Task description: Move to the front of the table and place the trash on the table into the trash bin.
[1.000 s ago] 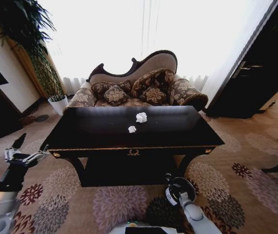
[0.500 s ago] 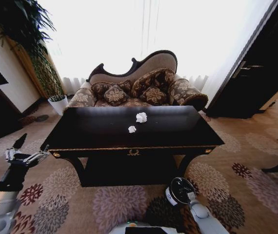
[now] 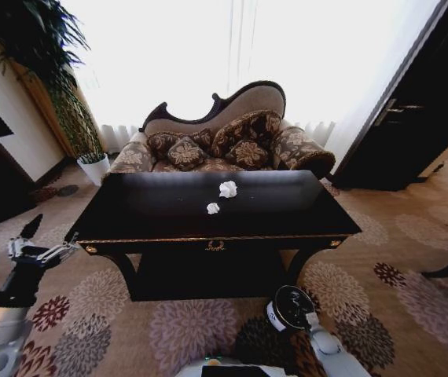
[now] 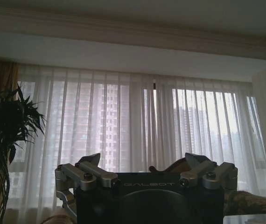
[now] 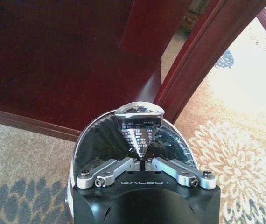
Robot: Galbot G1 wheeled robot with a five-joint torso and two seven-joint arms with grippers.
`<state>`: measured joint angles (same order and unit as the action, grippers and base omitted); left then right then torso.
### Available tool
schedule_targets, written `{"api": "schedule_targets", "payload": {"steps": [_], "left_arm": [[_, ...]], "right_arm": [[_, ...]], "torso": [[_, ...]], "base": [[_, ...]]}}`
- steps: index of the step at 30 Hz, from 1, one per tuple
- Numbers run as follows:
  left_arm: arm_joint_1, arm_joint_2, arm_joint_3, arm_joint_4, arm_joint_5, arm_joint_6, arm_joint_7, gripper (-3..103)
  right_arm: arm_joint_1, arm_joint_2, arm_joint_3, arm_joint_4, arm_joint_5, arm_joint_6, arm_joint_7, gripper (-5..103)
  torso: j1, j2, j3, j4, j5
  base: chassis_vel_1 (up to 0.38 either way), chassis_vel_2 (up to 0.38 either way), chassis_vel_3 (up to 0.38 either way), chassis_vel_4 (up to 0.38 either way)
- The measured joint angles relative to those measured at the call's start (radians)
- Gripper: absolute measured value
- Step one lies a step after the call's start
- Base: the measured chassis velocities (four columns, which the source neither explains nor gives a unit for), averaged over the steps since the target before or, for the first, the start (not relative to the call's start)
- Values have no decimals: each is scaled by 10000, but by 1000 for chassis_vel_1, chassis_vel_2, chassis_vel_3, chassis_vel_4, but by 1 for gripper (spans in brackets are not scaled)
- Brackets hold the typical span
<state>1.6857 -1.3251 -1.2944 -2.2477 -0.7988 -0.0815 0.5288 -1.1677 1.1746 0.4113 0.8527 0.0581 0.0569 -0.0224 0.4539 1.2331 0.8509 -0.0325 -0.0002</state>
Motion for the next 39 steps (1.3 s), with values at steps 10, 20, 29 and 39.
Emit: {"api": "schedule_targets", "payload": {"steps": [10, 20, 29, 39], "left_arm": [[-25, -31, 34, 15, 0, -7, 23, 100], [-24, -98, 47, -19, 21, -8, 40, 100], [-6, -174, 65, -76, 36, -26, 60, 100], [10, -219, 74, -122, 46, -37, 68, 100]], "right_arm": [[-127, 67, 8, 97, 44, -38, -161, 31], [-477, 172, 45, 679, 64, 39, -597, 70], [-1118, 264, 326, 1873, -119, 1246, -2761, 96], [-1789, 292, 695, 3624, 803, 2608, -6381, 100]], "torso": [[0, 0, 0, 0, 0], [0, 0, 0, 0, 0], [0, 0, 0, 2, -1], [-1, 1, 0, 0, -1]], "base": [[0, 0, 0, 0], [0, 0, 0, 0], [0, 0, 0, 0], [0, 0, 0, 0]]}}
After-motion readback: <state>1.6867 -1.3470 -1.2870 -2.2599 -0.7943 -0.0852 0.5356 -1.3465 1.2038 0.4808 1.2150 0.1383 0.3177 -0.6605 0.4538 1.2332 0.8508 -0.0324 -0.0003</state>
